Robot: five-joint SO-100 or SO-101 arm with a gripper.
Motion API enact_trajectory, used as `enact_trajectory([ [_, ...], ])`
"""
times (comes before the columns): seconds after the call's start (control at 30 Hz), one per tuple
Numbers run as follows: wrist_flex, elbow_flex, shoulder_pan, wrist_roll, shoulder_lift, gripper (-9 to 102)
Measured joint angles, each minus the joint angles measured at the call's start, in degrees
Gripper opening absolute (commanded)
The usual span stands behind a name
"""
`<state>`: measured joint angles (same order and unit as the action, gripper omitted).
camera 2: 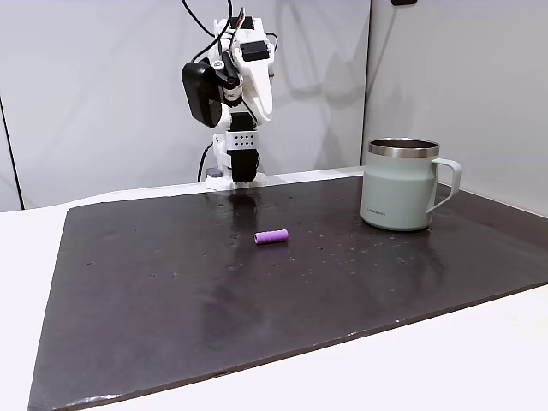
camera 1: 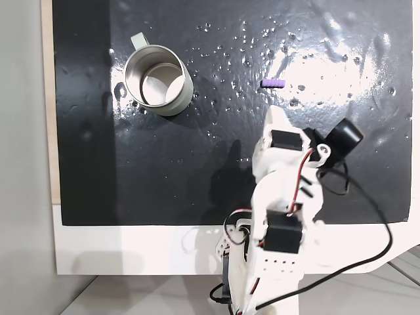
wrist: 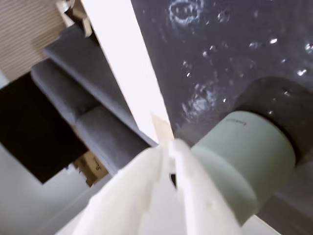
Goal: Grasp a pengrip and put it in the cup.
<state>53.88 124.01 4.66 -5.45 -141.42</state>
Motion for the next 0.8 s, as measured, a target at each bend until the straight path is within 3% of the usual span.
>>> enact_trajectory([
  [0.3,16.61,-25.84,3.52,1.05,28.04,22],
  [0.63,28.48,-45.62,3.52,1.05,49.83,25],
  [0.8,29.88,-52.82,3.60,1.93,60.56,25],
])
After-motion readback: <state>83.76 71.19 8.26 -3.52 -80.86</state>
